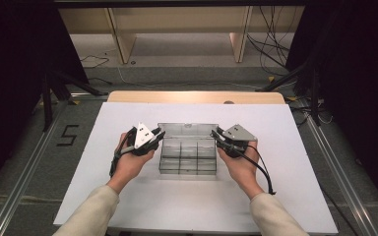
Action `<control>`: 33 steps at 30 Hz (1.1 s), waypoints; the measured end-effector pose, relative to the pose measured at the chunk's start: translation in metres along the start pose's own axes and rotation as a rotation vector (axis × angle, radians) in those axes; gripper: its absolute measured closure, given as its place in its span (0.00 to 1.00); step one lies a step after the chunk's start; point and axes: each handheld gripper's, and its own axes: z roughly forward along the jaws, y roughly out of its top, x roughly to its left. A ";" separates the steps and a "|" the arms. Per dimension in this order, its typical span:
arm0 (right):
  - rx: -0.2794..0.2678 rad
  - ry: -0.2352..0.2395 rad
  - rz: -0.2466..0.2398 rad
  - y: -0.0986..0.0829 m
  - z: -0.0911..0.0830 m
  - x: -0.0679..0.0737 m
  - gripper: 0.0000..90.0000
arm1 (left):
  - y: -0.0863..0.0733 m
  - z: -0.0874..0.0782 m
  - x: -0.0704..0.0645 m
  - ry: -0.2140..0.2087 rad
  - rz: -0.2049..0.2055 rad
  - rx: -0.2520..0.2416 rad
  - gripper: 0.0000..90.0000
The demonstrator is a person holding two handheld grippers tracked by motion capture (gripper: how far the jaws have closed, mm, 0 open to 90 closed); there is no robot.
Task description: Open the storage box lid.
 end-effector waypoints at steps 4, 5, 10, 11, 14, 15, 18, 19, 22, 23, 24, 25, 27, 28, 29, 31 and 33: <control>-0.010 -0.013 -0.002 -0.001 0.006 -0.002 0.88 | 0.000 0.005 0.002 0.009 0.009 -0.002 0.87; -0.012 -0.015 0.002 -0.001 0.008 -0.003 0.88 | 0.000 0.006 0.004 0.010 0.010 -0.002 0.89; -0.021 -0.020 0.009 -0.001 0.011 -0.005 0.88 | 0.001 0.010 0.006 0.014 0.004 -0.003 0.90; -0.026 -0.018 0.022 -0.001 0.012 -0.006 0.88 | 0.001 0.011 0.007 0.014 0.001 -0.002 0.90; -0.032 -0.020 0.031 -0.001 0.015 -0.007 0.88 | 0.001 0.013 0.008 0.014 -0.012 -0.004 0.90; -0.032 -0.020 0.031 -0.001 0.015 -0.007 0.88 | 0.001 0.014 0.009 0.015 -0.015 -0.005 0.90; -0.036 -0.021 0.045 -0.001 0.017 -0.008 0.88 | 0.001 0.016 0.010 0.013 -0.022 -0.003 0.90; -0.038 -0.023 0.047 -0.001 0.018 -0.009 0.88 | 0.001 0.016 0.010 0.013 -0.022 -0.002 0.90; -0.043 -0.021 0.056 -0.002 0.019 -0.009 0.88 | 0.001 0.018 0.011 0.013 -0.030 -0.005 0.90; -0.045 -0.019 0.061 -0.002 0.019 -0.010 0.88 | 0.001 0.018 0.011 0.013 -0.032 -0.004 0.90; -0.045 -0.018 0.065 -0.002 0.019 -0.010 0.88 | 0.001 0.018 0.011 0.013 -0.032 -0.003 0.90; -0.045 -0.018 0.065 -0.002 0.019 -0.010 0.88 | 0.001 0.018 0.011 0.013 -0.032 -0.004 0.90; -0.049 -0.016 0.069 -0.003 0.020 -0.011 0.88 | 0.001 0.019 0.011 0.012 -0.031 0.000 0.90; -0.047 -0.014 0.073 -0.003 0.020 -0.011 0.88 | 0.000 0.019 0.012 0.010 -0.033 0.001 0.90; -0.049 -0.012 0.076 -0.003 0.020 -0.011 0.88 | 0.000 0.019 0.011 0.010 -0.035 0.001 0.90; -0.050 -0.012 0.079 -0.003 0.021 -0.011 0.88 | 0.000 0.020 0.011 0.011 -0.038 0.005 0.90; -0.040 -0.012 0.080 -0.004 0.022 -0.012 0.88 | -0.001 0.021 0.011 0.011 -0.043 0.001 0.90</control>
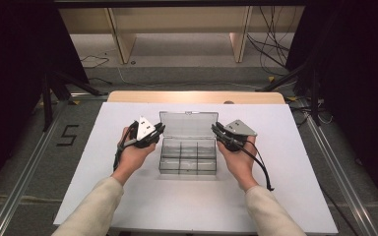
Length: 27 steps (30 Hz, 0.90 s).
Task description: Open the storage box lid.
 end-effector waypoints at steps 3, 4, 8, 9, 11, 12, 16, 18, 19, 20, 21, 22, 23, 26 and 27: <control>0.024 -0.002 -0.005 -0.005 0.003 0.000 0.88 | -0.001 0.002 0.000 0.000 0.001 0.006 0.90; 0.022 -0.001 -0.006 -0.005 0.004 0.000 0.88 | -0.001 0.002 0.000 -0.001 -0.002 0.006 0.90; 0.027 -0.002 0.005 -0.006 0.006 -0.001 0.88 | -0.003 0.004 0.000 -0.002 -0.008 0.013 0.89; 0.027 -0.004 0.007 -0.007 0.006 -0.001 0.88 | -0.003 0.005 0.000 -0.001 -0.008 0.015 0.89; 0.029 -0.004 0.009 -0.007 0.007 -0.001 0.88 | -0.004 0.006 0.001 -0.002 -0.012 0.019 0.89; 0.035 -0.004 0.013 -0.007 0.008 -0.002 0.88 | -0.004 0.007 0.001 -0.002 -0.015 0.022 0.89; 0.043 -0.007 0.015 -0.009 0.009 -0.002 0.89 | -0.006 0.009 0.001 -0.004 -0.024 0.028 0.89; 0.047 -0.007 0.016 -0.010 0.010 -0.002 0.89 | -0.006 0.010 0.001 -0.006 -0.025 0.031 0.89; 0.050 -0.008 0.016 -0.010 0.010 -0.002 0.89 | -0.007 0.010 0.001 -0.007 -0.028 0.034 0.89; 0.050 -0.008 0.016 -0.010 0.010 -0.002 0.89 | -0.008 0.011 0.001 -0.007 -0.034 0.033 0.89; 0.053 -0.008 0.015 -0.011 0.011 -0.002 0.89 | -0.008 0.012 0.001 -0.007 -0.034 0.037 0.89; 0.058 -0.012 0.018 -0.011 0.012 -0.002 0.89 | -0.009 0.013 0.001 -0.008 -0.036 0.040 0.88; 0.059 -0.012 0.018 -0.011 0.012 -0.002 0.89 | -0.009 0.013 0.001 -0.008 -0.036 0.040 0.88; 0.071 -0.017 0.018 -0.013 0.014 -0.002 0.90 | -0.010 0.014 0.001 -0.011 -0.051 0.044 0.88; 0.071 -0.017 0.018 -0.013 0.014 -0.002 0.90 | -0.011 0.015 0.001 -0.011 -0.053 0.048 0.88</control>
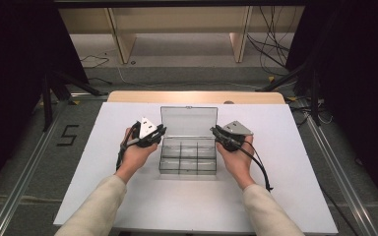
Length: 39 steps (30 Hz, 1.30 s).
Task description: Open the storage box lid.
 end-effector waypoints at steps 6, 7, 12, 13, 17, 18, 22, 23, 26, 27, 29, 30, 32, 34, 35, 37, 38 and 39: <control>0.015 -0.006 0.015 -0.002 0.003 0.000 0.91 | -0.002 0.003 0.000 0.000 -0.015 0.007 0.88; 0.015 -0.006 0.016 -0.002 0.003 -0.001 0.91 | -0.002 0.003 0.001 0.000 -0.015 0.008 0.88; 0.018 -0.005 0.033 -0.002 0.004 -0.001 0.91 | -0.003 0.004 0.001 0.000 -0.022 0.013 0.87; 0.018 -0.005 0.033 -0.002 0.004 -0.001 0.91 | -0.003 0.004 0.001 0.000 -0.020 0.016 0.87; 0.026 -0.006 0.041 -0.002 0.005 -0.002 0.91 | -0.003 0.005 0.000 -0.001 -0.029 0.019 0.87; 0.026 -0.006 0.041 -0.002 0.005 -0.002 0.91 | -0.003 0.005 0.000 0.000 -0.028 0.020 0.87; 0.039 -0.002 0.044 -0.003 0.005 -0.002 0.91 | -0.004 0.005 0.000 -0.006 -0.026 0.038 0.85; 0.039 -0.002 0.044 -0.003 0.005 -0.002 0.91 | -0.005 0.005 0.000 -0.007 -0.031 0.040 0.85; 0.051 0.000 0.048 -0.004 0.003 -0.003 0.89 | -0.005 0.003 0.000 -0.013 -0.058 0.056 0.81; 0.052 0.003 0.044 -0.004 0.002 -0.003 0.88 | -0.005 0.002 0.000 -0.014 -0.067 0.056 0.80; 0.050 0.000 0.041 -0.003 0.001 -0.003 0.87 | -0.004 -0.002 0.002 -0.024 -0.091 0.069 0.76; 0.050 0.002 0.041 -0.001 -0.002 -0.004 0.84 | -0.003 -0.005 0.002 -0.026 -0.111 0.070 0.74; 0.051 -0.001 0.037 0.000 -0.006 -0.006 0.82 | -0.002 -0.009 0.003 -0.027 -0.121 0.065 0.73; 0.059 0.003 0.034 0.000 -0.010 -0.007 0.77 | -0.002 -0.015 0.004 -0.032 -0.128 0.064 0.71; 0.059 0.003 0.034 0.000 -0.010 -0.007 0.77 | -0.001 -0.016 0.004 -0.034 -0.134 0.065 0.71; 0.072 0.006 0.031 0.000 -0.015 -0.009 0.73 | -0.001 -0.023 0.004 -0.043 -0.156 0.069 0.68; 0.080 0.008 0.030 0.000 -0.018 -0.010 0.71 | -0.001 -0.026 0.003 -0.054 -0.174 0.072 0.66; 0.096 0.017 0.022 -0.001 -0.023 -0.012 0.66 | -0.002 -0.029 0.003 -0.062 -0.178 0.078 0.62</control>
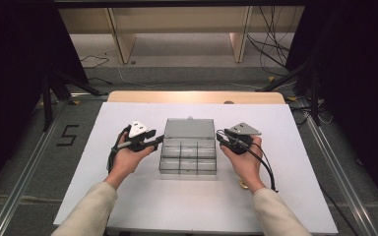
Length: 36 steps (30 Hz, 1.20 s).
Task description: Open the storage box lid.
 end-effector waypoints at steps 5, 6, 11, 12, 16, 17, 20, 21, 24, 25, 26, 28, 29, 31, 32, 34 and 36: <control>0.029 0.028 -0.008 -0.002 -0.013 -0.004 0.57 | -0.004 -0.014 -0.004 -0.027 -0.030 0.027 0.48; 0.042 0.038 -0.017 -0.005 -0.021 -0.006 0.55 | -0.005 -0.017 -0.004 -0.033 -0.033 0.033 0.42; 0.066 0.050 -0.026 -0.011 -0.034 -0.010 0.49 | -0.011 -0.027 -0.007 -0.042 -0.023 0.060 0.33; 0.078 0.054 -0.023 -0.015 -0.041 -0.012 0.46 | -0.012 -0.029 -0.008 -0.045 -0.023 0.061 0.32; 0.091 0.062 -0.020 -0.020 -0.049 -0.015 0.43 | -0.016 -0.037 -0.011 -0.058 -0.021 0.072 0.29; 0.099 0.065 -0.023 -0.022 -0.052 -0.016 0.42 | -0.018 -0.040 -0.013 -0.064 -0.017 0.078 0.28; 0.109 0.072 -0.017 -0.030 -0.064 -0.019 0.36 | -0.021 -0.045 -0.017 -0.069 -0.011 0.079 0.24; 0.110 0.077 -0.012 -0.032 -0.067 -0.020 0.35 | -0.022 -0.048 -0.018 -0.072 -0.004 0.082 0.23; 0.125 0.081 -0.011 -0.041 -0.075 -0.021 0.32 | -0.027 -0.054 -0.021 -0.076 0.004 0.090 0.21; 0.128 0.082 -0.011 -0.043 -0.077 -0.021 0.32 | -0.029 -0.055 -0.022 -0.077 0.001 0.090 0.21; 0.128 0.082 -0.011 -0.043 -0.077 -0.021 0.32 | -0.031 -0.057 -0.024 -0.076 0.004 0.093 0.21; 0.139 0.093 -0.012 -0.048 -0.081 -0.022 0.30 | -0.034 -0.060 -0.026 -0.086 0.006 0.099 0.20; 0.141 0.099 -0.013 -0.050 -0.083 -0.022 0.30 | -0.036 -0.062 -0.027 -0.091 0.016 0.106 0.20; 0.147 0.113 -0.011 -0.056 -0.086 -0.022 0.29 | -0.040 -0.065 -0.030 -0.101 0.017 0.113 0.19; 0.150 0.118 -0.011 -0.058 -0.086 -0.021 0.29 | -0.042 -0.066 -0.031 -0.102 0.024 0.118 0.19; 0.166 0.128 -0.022 -0.062 -0.088 -0.020 0.28 | -0.045 -0.069 -0.033 -0.105 0.024 0.119 0.18; 0.182 0.130 -0.024 -0.066 -0.090 -0.019 0.28 | -0.047 -0.070 -0.035 -0.108 0.026 0.123 0.18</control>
